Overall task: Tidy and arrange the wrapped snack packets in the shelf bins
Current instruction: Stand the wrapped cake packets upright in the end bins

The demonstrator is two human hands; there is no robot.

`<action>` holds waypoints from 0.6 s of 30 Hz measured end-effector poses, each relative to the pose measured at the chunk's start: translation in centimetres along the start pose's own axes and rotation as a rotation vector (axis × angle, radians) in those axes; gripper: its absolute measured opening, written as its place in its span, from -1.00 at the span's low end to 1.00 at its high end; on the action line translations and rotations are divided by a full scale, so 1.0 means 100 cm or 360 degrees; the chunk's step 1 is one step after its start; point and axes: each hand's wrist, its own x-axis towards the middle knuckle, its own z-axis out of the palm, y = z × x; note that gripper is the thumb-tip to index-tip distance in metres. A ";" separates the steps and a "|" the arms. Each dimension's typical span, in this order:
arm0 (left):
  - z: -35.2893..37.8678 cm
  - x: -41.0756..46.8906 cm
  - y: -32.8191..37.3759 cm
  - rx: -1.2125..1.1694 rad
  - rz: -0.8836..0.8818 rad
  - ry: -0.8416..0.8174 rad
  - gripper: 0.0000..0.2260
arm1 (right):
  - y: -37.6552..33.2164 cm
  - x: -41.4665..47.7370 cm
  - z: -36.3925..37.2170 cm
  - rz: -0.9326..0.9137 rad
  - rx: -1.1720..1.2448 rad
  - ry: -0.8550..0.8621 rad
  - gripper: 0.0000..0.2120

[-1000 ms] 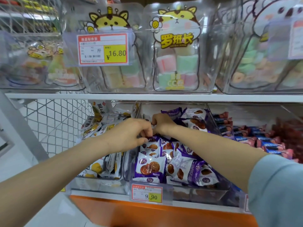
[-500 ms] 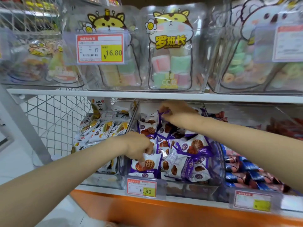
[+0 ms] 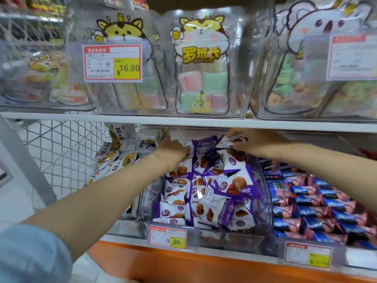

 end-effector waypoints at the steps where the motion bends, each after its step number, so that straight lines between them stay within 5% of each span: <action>1: 0.001 -0.002 -0.001 -0.0024 0.0025 0.0064 -0.62 | 0.004 0.002 -0.001 -0.0012 0.0011 -0.0040 -0.76; 8: 0.008 0.001 -0.011 -0.0319 0.0180 -0.0034 -0.62 | 0.018 0.010 -0.001 -0.0169 -0.0041 -0.0168 -0.71; 14: 0.006 0.002 0.001 -0.0261 0.0036 0.0060 -0.64 | 0.018 0.022 0.012 -0.0004 -0.0072 -0.0014 -0.49; 18: 0.011 -0.001 -0.002 -0.0318 -0.0071 0.0052 -0.63 | 0.018 0.027 0.019 0.0048 -0.0105 0.0082 -0.54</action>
